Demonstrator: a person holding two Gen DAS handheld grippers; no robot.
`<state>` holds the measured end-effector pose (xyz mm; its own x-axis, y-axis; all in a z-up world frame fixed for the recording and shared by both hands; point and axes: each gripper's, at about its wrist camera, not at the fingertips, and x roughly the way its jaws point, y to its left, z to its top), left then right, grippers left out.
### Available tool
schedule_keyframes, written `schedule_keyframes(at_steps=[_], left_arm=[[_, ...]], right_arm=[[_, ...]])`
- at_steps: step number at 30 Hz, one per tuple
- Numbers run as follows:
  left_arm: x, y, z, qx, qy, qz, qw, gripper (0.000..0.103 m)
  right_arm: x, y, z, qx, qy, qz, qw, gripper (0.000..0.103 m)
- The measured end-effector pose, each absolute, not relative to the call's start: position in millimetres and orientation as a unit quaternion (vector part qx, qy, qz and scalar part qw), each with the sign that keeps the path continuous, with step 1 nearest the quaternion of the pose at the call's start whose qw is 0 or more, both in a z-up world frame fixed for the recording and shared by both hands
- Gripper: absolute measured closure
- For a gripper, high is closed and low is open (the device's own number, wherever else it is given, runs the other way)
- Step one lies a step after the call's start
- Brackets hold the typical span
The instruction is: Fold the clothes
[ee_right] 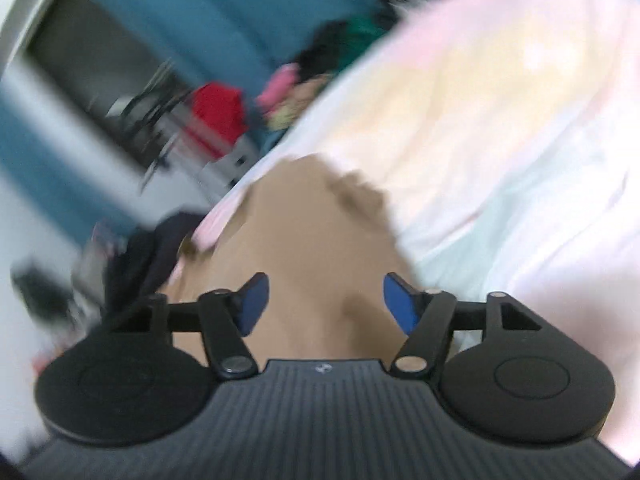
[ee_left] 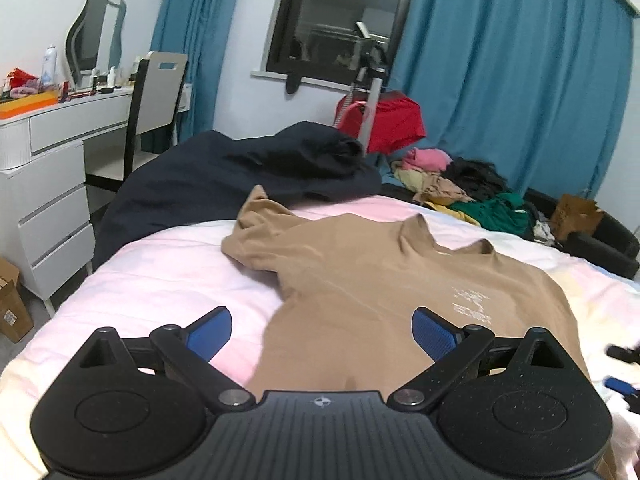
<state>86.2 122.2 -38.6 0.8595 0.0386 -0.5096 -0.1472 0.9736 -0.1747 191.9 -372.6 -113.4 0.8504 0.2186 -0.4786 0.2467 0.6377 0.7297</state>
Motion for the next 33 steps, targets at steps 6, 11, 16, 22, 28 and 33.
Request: schedule_keyframes(at_steps=[6,11,16,22,28,33], left_arm=[[92,99,-56,-0.125,0.281,0.035,0.951,0.005],[108,88,-68,-0.110,0.292,0.037,0.950,0.005],[121,84,-78,-0.094,0.297,0.040,0.949,0.005],[129,87,-84,-0.111,0.307,0.028,0.945,0.005],[128,75,-81,-0.082,0.299,0.012,0.951,0.005],[123,74,-80,-0.081,0.297,-0.001,0.952,0.005]], right_arm=[[235,-423,-185,0.629,0.233,0.009,0.742,0.042],[278,-415,-197,0.588,0.253,-0.014,0.768,0.056],[297,-416,-176,0.540,0.245,-0.017,0.805,0.087],[321,-416,-150,0.479,0.234,-0.020,0.846,0.096],[329,-408,-126,0.387,0.229,-0.046,0.892,0.096],[309,-391,-106,0.306,0.191,-0.006,0.932,0.096]])
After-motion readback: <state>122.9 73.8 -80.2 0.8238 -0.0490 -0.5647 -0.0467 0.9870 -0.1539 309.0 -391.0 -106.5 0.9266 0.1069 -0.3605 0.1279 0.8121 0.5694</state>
